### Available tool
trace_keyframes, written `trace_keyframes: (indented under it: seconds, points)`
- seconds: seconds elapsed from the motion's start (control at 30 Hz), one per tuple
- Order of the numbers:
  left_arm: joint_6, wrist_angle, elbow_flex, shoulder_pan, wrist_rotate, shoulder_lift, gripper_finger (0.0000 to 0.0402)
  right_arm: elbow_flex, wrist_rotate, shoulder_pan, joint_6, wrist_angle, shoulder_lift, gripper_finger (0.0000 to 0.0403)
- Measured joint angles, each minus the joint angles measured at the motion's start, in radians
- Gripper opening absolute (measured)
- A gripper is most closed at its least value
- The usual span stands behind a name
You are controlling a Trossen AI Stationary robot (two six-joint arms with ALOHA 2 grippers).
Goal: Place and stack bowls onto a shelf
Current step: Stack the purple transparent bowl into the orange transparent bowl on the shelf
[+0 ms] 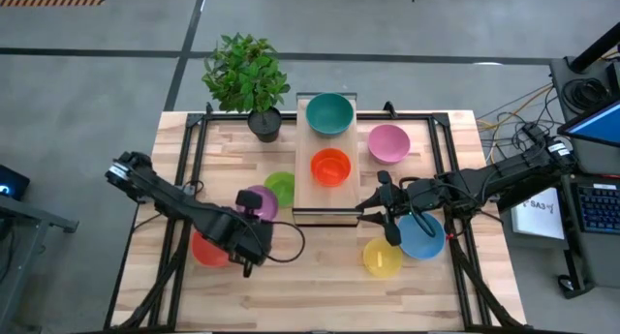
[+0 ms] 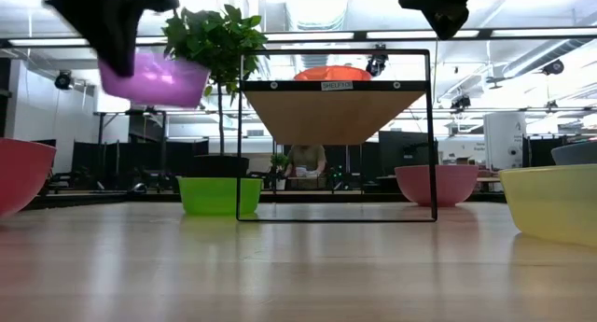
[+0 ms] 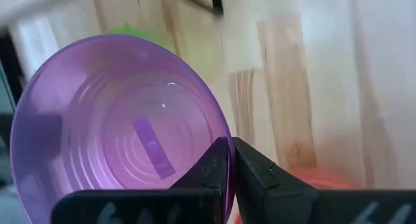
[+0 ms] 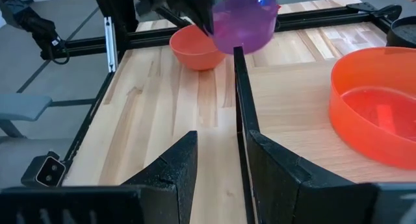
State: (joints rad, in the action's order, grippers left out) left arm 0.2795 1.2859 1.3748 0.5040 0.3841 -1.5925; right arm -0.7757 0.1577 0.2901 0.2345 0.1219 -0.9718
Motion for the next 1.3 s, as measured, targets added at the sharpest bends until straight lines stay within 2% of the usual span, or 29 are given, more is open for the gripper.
trace_keyframes:
  seconds: [0.3, 0.57, 0.7, 0.77, 0.87, 1.1, 1.3]
  points:
    - [-0.233, 0.005, 0.179, -0.077, 0.126, 0.005, 0.0, 0.0, -0.001, 0.0, 0.0, 0.0, 0.0, 0.0123]
    - [-0.591, -0.234, 0.213, -0.28, 0.125, 0.004, 0.0, 0.0, -0.002, 0.0, 0.0, 0.0, 0.0, 0.0123]
    - [-0.695, -0.343, 0.213, -0.38, 0.028, 0.003, 0.0, 0.0, -0.004, 0.0, 0.0, 0.0, 0.0, 0.0123]
    - [-0.714, -0.393, 0.213, -0.428, -0.044, 0.003, 0.0, 0.0, -0.004, 0.0, -0.002, 0.0, 0.0, 0.0123]
    - [-0.717, -0.466, 0.213, -0.484, -0.092, 0.003, 0.0, 0.0, -0.004, 0.0, -0.003, 0.0, 0.0, 0.0123]
    - [-0.716, -0.588, 0.213, -0.539, -0.27, -0.005, 0.0, 0.0, -0.004, 0.0, -0.009, 0.0, 0.0, 0.0123]
    - [-0.71, -0.611, 0.213, -0.538, -0.282, -0.044, 0.0, 0.0, -0.003, 0.0, -0.01, 0.003, 0.0, 0.0123]
